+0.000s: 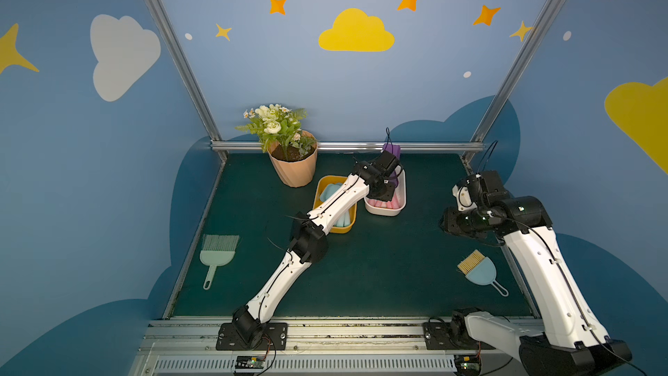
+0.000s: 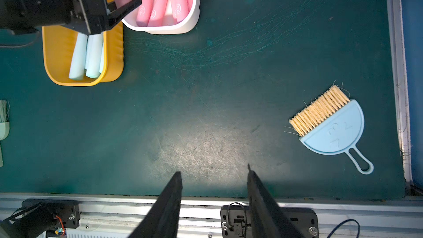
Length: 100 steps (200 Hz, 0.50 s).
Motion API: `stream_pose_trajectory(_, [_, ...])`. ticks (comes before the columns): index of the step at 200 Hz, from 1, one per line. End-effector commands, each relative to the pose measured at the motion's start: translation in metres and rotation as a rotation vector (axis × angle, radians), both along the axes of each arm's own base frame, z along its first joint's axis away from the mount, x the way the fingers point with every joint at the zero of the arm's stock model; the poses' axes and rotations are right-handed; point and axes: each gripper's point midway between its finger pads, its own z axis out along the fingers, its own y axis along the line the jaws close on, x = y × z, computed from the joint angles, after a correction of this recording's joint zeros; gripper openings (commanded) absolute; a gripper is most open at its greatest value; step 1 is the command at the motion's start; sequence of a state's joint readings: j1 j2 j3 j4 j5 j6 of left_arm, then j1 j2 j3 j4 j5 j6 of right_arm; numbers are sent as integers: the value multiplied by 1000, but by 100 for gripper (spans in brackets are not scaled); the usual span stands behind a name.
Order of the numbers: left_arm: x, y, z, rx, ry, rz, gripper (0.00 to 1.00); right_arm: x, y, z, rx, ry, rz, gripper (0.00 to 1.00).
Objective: Sort the small shovels by color and place them into the storage box
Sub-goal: Place the shovel in the storage box.
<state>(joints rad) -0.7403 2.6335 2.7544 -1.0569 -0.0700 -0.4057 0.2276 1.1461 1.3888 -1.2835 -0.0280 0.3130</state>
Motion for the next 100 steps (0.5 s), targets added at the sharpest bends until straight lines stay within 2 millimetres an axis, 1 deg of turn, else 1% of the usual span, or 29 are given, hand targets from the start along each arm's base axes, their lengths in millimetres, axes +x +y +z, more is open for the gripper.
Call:
stream_pose_trajectory(1, [21,2,0,-37,-37,27,3,2,2,-4,10,1,10,48])
stream_pose_trajectory(24, [26,6,-13,-28,-21,36,3,4,3,-5,12,2,12,48])
stream_pose_trajectory(33, [27,7,-15,-26,-20,36,3,5,3,-4,12,1,11,48])
stream_pose_trajectory(78, [21,7,-42,-7,41,21,3,7,4,-6,11,3,12,48])
stream_pose_trajectory(100, [15,7,-49,6,63,11,3,7,3,-8,9,7,14,48])
